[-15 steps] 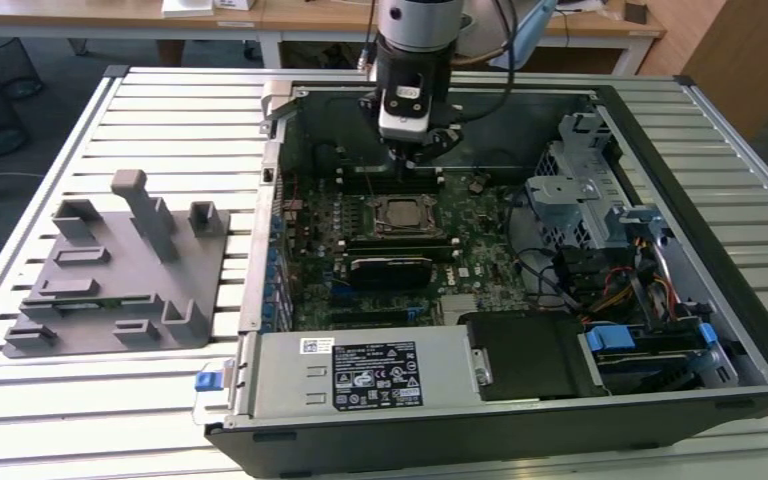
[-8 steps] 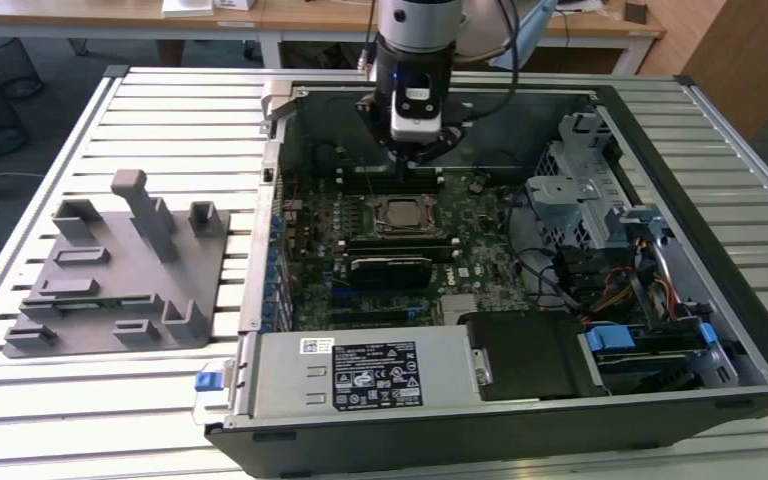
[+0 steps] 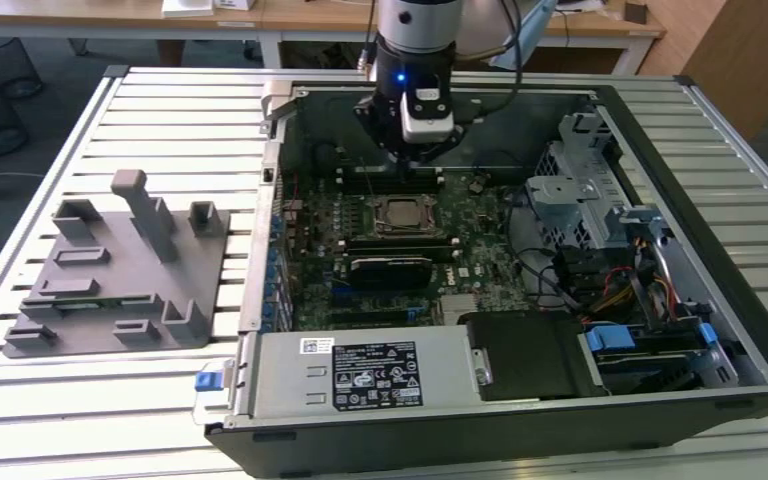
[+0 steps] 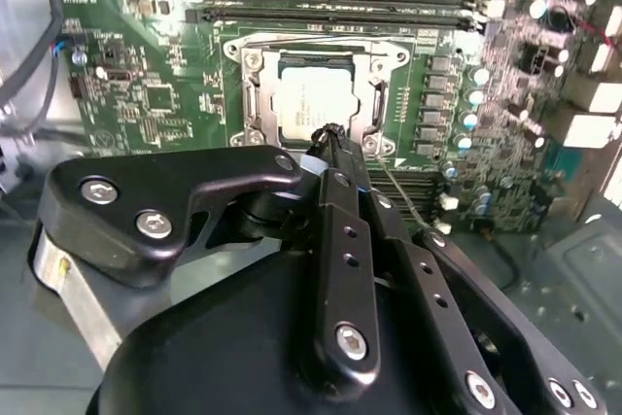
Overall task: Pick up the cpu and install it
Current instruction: 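Install the first cpu locking lever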
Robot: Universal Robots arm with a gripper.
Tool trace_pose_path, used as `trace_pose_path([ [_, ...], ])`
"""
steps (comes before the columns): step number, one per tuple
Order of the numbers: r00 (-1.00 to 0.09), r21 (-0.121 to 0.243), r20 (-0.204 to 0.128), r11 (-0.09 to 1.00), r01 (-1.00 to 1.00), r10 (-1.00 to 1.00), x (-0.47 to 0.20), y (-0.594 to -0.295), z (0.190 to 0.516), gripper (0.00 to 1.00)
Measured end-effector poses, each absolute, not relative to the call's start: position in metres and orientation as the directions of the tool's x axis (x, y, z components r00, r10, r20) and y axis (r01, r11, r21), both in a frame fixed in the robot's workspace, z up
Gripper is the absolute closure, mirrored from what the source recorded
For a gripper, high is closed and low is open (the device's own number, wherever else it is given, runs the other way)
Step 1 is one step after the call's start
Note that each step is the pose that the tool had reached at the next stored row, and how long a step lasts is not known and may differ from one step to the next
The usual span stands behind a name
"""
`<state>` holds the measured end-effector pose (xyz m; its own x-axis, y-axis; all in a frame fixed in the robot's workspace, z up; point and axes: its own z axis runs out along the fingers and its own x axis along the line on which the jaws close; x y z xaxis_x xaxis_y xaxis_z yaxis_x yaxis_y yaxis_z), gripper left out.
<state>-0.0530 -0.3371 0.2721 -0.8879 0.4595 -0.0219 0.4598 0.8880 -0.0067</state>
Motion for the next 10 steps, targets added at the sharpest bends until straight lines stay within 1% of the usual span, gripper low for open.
trace_pose_path([
  [10,-0.949,-0.007,-0.022,0.949,0.315,0.315,-0.0534,-0.3371,0.2714,0.89],
])
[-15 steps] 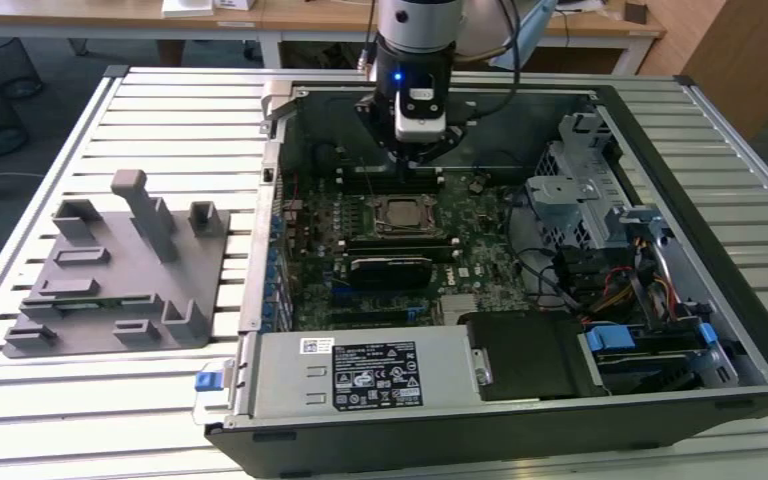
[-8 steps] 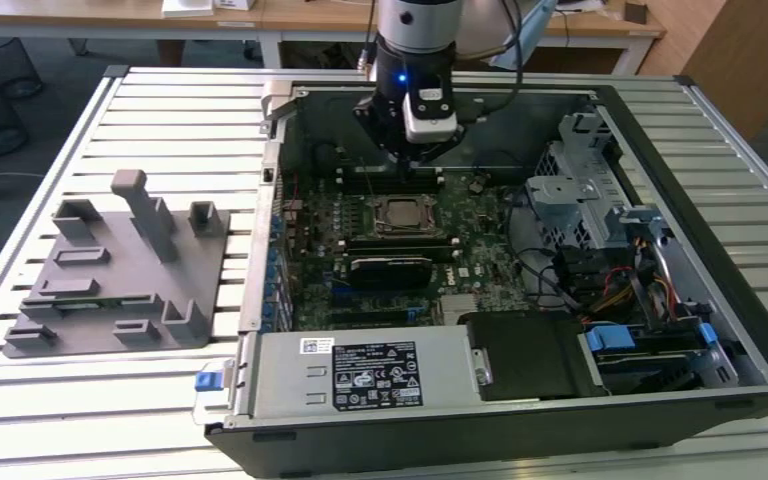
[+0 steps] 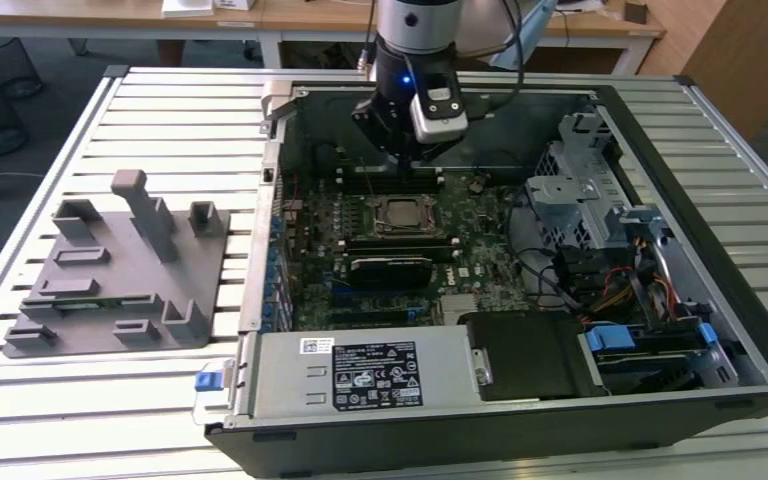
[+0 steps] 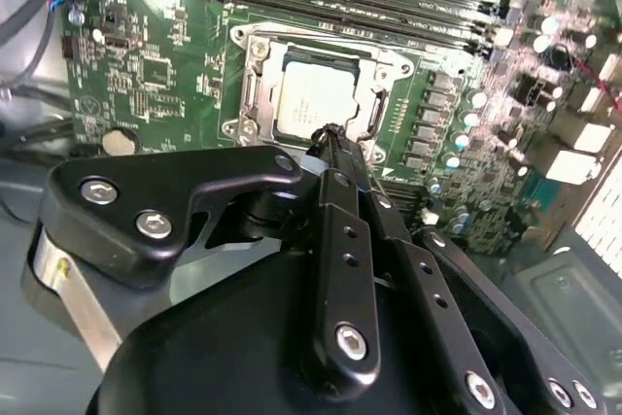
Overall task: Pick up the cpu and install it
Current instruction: 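Install the first cpu locking lever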
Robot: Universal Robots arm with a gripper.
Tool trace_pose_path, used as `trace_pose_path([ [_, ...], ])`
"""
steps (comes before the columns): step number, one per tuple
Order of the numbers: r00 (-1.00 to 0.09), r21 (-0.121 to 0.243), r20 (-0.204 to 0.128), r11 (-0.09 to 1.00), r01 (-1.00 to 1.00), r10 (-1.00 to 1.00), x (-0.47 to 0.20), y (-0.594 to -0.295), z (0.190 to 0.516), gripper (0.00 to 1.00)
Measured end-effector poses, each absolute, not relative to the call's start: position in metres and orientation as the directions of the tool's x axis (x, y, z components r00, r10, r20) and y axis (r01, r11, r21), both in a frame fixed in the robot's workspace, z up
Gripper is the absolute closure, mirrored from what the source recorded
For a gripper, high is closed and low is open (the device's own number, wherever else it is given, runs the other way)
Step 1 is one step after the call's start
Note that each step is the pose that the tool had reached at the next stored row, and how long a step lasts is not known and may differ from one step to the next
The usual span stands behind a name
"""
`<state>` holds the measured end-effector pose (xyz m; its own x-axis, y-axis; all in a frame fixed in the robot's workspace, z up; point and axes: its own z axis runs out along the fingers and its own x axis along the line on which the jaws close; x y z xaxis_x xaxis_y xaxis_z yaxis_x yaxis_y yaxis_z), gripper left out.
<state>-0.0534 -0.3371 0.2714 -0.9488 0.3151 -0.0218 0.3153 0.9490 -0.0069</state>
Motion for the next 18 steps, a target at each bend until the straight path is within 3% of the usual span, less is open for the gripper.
trace_pose_path([
  [18,-0.994,-0.003,-0.021,0.994,0.111,0.111,-0.071,-0.337,0.269,0.89],
])
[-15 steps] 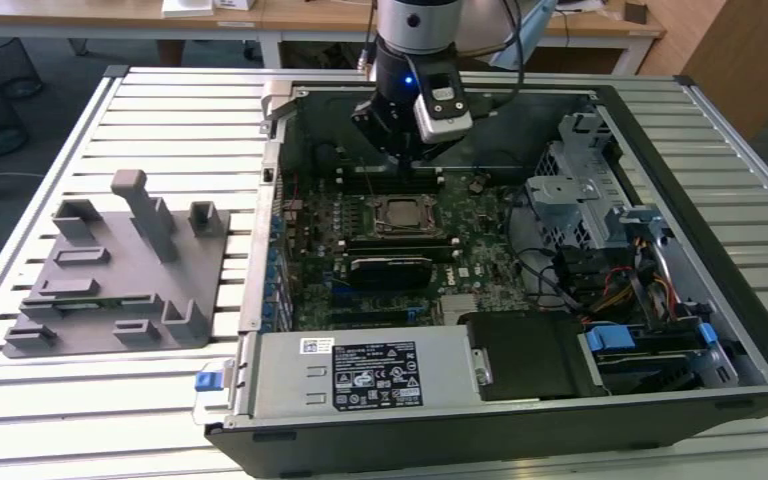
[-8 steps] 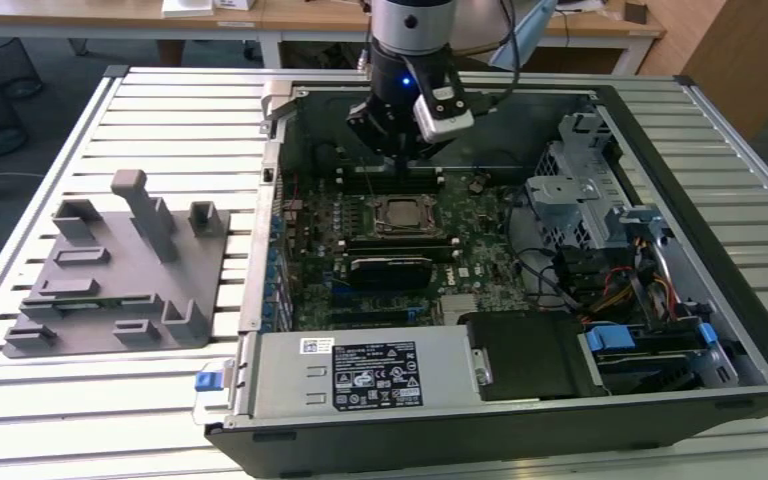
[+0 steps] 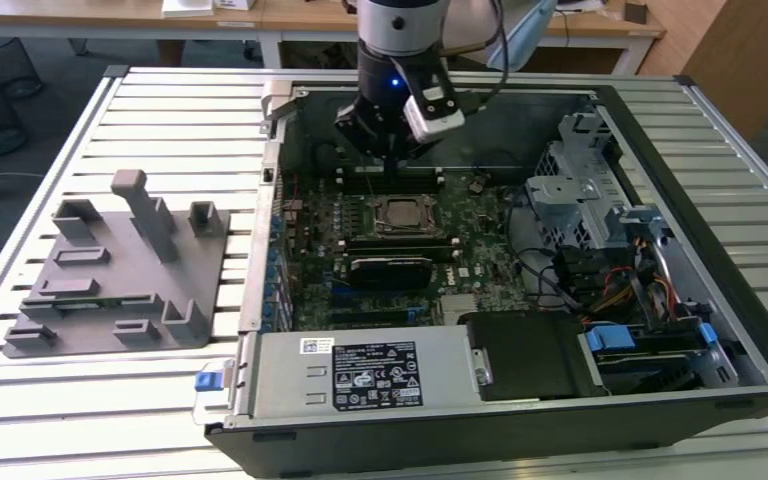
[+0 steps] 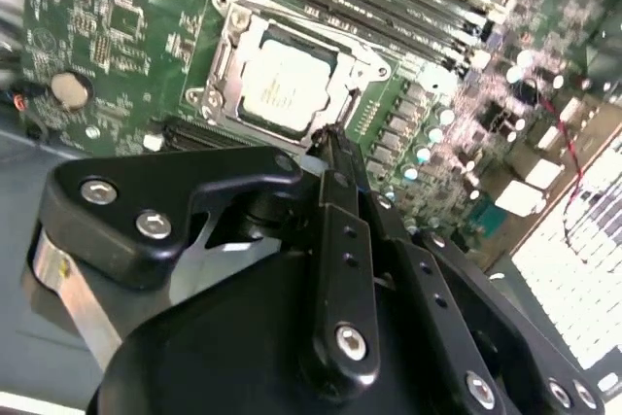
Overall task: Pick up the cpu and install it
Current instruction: 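Install the first cpu locking lever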
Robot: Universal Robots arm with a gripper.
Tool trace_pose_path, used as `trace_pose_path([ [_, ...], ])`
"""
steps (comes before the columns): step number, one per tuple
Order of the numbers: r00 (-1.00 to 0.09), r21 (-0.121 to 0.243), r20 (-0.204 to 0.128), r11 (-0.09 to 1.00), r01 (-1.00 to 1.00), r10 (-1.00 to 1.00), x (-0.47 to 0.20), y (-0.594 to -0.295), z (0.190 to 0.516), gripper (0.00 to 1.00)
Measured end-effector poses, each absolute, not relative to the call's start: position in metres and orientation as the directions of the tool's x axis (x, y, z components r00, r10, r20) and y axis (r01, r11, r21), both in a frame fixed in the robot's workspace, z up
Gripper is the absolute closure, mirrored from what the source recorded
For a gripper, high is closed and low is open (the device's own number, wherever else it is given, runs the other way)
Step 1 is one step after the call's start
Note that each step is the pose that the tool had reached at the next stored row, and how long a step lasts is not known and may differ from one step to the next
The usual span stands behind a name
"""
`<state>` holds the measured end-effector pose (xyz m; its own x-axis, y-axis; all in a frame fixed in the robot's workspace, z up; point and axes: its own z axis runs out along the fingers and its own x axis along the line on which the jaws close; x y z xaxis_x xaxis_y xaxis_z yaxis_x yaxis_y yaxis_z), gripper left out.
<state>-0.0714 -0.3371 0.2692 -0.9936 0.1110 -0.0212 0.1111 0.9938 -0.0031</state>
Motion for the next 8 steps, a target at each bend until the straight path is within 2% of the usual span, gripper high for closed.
trace_pose_path([
  [8,-0.999,-0.003,-0.021,0.999,0.04,0.04,-0.082,-0.337,0.267,0.89],
])
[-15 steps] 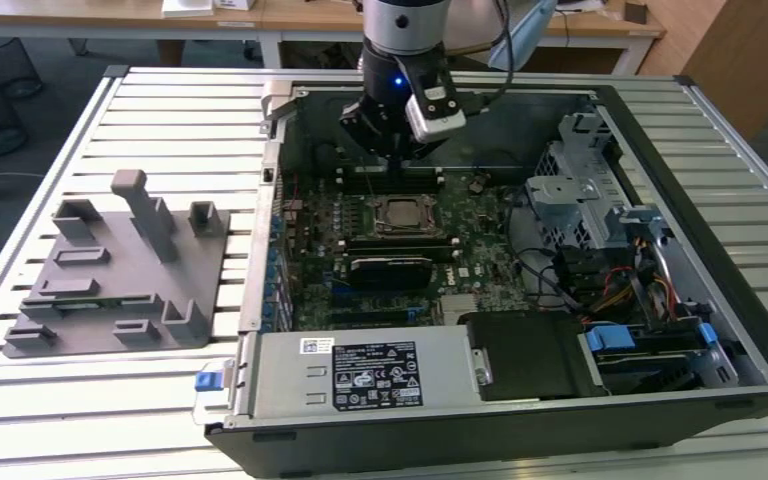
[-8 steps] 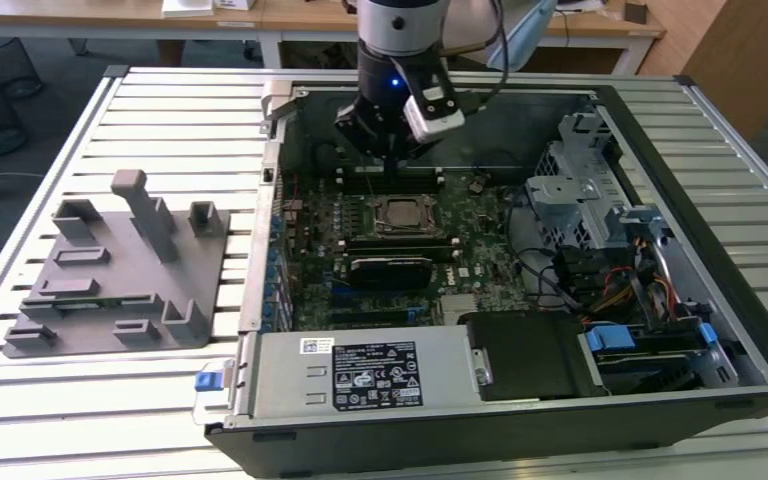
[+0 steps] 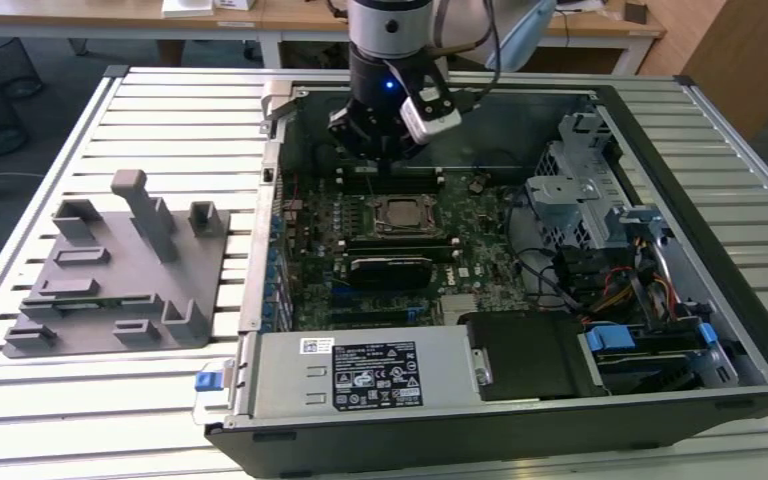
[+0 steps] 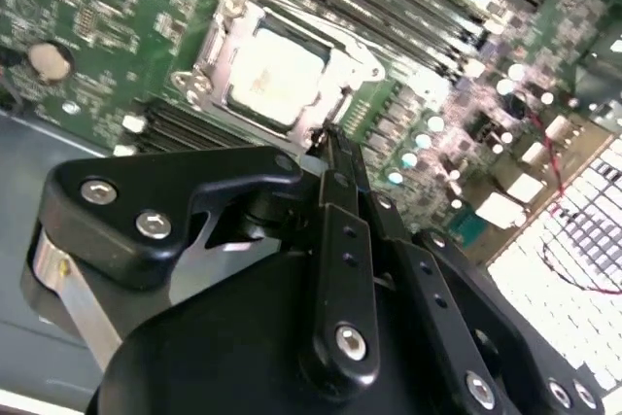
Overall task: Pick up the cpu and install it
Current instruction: 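Install the first cpu locking lever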
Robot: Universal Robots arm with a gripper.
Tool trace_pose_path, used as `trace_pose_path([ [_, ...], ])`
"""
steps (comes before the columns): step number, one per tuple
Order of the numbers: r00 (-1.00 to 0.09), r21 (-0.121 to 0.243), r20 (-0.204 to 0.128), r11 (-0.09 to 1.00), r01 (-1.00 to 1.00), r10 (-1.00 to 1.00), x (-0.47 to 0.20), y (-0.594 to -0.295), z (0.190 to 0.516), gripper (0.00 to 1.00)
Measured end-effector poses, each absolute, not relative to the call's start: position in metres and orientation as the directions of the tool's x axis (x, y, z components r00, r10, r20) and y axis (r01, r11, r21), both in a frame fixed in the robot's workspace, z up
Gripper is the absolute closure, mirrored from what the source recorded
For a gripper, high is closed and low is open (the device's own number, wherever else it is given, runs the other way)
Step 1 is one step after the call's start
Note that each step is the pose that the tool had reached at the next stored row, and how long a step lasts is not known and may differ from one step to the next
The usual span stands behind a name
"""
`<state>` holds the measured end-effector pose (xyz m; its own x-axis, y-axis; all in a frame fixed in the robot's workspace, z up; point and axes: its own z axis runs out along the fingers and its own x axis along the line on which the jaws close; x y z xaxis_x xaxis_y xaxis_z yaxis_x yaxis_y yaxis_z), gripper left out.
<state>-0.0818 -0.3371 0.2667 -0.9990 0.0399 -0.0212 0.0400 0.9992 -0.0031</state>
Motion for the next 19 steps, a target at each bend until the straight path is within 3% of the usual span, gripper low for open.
trace_pose_path([
  [19,-0.999,-0.002,-0.021,0.999,0.04,0.04,-0.115,-0.316,0.258,0.89],
])
